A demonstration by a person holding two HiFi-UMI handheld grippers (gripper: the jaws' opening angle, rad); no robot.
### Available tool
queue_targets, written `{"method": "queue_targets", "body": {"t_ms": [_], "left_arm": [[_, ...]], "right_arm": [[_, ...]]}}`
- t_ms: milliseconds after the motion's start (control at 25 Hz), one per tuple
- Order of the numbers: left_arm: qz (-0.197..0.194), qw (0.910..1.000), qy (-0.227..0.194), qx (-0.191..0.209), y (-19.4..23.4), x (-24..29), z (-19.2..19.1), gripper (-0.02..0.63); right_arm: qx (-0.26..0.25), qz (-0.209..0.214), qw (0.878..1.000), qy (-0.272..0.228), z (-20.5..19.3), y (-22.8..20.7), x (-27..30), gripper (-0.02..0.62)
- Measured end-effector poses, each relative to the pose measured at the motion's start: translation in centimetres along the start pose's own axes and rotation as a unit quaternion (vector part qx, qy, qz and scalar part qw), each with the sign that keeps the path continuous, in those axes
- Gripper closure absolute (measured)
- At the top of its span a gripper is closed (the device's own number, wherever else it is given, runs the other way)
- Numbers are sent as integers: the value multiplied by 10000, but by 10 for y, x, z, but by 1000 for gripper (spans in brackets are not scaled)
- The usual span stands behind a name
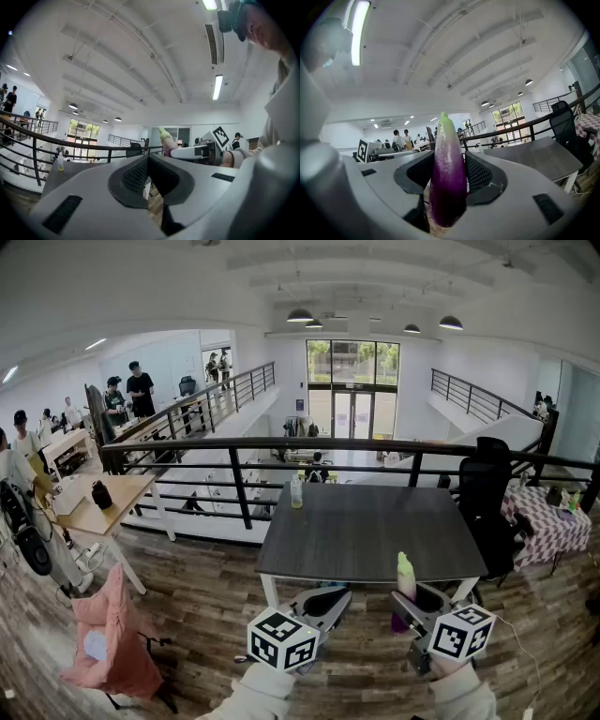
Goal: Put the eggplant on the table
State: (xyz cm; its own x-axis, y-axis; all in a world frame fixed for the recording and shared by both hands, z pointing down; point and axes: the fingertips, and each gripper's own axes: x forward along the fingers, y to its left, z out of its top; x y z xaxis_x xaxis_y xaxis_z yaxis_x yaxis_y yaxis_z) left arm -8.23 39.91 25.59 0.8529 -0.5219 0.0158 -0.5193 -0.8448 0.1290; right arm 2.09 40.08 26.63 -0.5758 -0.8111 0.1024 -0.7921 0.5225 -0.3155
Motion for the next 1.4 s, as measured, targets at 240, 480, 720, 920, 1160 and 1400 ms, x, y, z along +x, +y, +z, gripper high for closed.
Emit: {"method": "queue_targets", "body": {"t_ms": [240,480,720,920,1160,1400], "left_arm": [[-15,10000,1,33,-5,-3,2,600],[-12,10000,76,23,-5,-4,-1,600],[-23,9999,123,-8,-6,-4,-5,600],[35,9999,117,7,-10,4,-12,600],[85,9999,68,32,-17,22,-6,600],[267,9989,232,-303,-23,39,-22,600]], "right_arm": [[-49,-28,10000,-2,4,5,-2,388],[36,-77,10000,-37,6,3,-7,388],[215,-89,9996,-170,9,-5,-9,388],[254,-61,9995,-178,3,-13,-18,388],[297,-25,9992,-260,10,-30,-33,388],[416,25,9987,-301,2,-50,-52,388]]}}
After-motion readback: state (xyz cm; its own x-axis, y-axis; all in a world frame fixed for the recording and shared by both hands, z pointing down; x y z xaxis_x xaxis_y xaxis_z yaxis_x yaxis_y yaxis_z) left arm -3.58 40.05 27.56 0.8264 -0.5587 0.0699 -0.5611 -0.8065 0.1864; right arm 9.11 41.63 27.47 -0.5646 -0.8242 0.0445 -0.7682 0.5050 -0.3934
